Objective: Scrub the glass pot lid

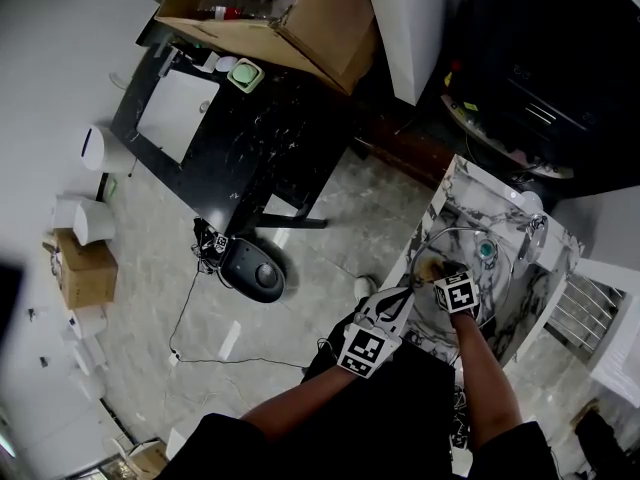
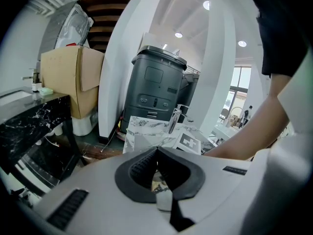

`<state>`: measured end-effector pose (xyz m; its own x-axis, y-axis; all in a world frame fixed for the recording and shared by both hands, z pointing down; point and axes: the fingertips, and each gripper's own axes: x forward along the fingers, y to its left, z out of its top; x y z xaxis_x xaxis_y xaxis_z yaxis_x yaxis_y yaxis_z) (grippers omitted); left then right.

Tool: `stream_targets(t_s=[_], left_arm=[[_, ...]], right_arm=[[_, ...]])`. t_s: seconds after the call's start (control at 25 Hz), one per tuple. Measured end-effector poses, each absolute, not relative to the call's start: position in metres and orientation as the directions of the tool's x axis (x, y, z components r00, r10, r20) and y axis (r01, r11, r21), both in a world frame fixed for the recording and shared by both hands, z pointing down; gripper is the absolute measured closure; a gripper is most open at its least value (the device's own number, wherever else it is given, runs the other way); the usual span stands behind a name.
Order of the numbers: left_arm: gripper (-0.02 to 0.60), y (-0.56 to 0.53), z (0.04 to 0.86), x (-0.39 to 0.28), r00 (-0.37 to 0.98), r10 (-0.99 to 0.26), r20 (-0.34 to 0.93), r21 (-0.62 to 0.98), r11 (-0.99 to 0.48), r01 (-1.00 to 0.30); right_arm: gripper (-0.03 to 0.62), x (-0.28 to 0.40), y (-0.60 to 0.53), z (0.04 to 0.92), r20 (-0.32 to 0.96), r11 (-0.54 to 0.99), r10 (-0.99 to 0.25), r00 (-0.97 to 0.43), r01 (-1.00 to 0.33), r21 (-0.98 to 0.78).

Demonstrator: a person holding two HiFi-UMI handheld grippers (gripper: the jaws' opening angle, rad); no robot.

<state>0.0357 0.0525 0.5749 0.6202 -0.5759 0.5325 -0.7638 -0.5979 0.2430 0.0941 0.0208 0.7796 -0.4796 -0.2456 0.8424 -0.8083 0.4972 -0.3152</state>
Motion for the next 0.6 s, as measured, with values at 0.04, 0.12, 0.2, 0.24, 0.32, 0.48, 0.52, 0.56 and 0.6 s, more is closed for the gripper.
stream_targets(t_s=[0.04,0.12,0.2,0.24,0.32,0.48,0.52,0.56,0.6], left_arm=[[0.566,0.052,0.575,0.036,0.619,-0.577,0.533,0.242,-0.598,-0.764],[0.566,0.053,0.575,0.035,0.618,-0.577,0.535,0.241,-0.597,-0.765],[0.566,0.053,0.575,0.035,0.617,-0.575,0.537,0.242,-0.595,-0.766],[0.566,0.053,0.575,0.034,0.616,-0.575,0.539,0.241,-0.595,-0.767],[0.566,0.054,0.576,0.035,0.614,-0.575,0.541,0.241,-0.594,-0.768],[0.566,0.055,0.577,0.037,0.614,-0.573,0.544,0.242,-0.593,-0.768],[0.566,0.055,0.577,0.038,0.614,-0.572,0.544,0.243,-0.593,-0.768],[0.566,0.056,0.578,0.038,0.614,-0.571,0.545,0.244,-0.593,-0.767],[0.566,0.056,0.578,0.039,0.615,-0.570,0.545,0.244,-0.594,-0.767]], right_arm=[[0.531,0.095,0.021,0.780,0.839,0.496,-0.247,-0.484,-0.807,-0.320],[0.531,0.096,0.020,0.780,0.836,0.494,-0.250,-0.488,-0.807,-0.323],[0.531,0.098,0.019,0.780,0.834,0.491,-0.257,-0.488,-0.810,-0.322],[0.531,0.099,0.018,0.780,0.833,0.488,-0.262,-0.487,-0.812,-0.321],[0.531,0.101,0.017,0.780,0.830,0.484,-0.270,-0.487,-0.814,-0.321],[0.531,0.105,0.015,0.781,0.824,0.473,-0.284,-0.491,-0.819,-0.325],[0.531,0.106,0.014,0.781,0.823,0.469,-0.289,-0.489,-0.822,-0.323],[0.531,0.107,0.013,0.781,0.823,0.466,-0.295,-0.485,-0.825,-0.319],[0.531,0.109,0.012,0.781,0.823,0.463,-0.301,-0.481,-0.829,-0.314]])
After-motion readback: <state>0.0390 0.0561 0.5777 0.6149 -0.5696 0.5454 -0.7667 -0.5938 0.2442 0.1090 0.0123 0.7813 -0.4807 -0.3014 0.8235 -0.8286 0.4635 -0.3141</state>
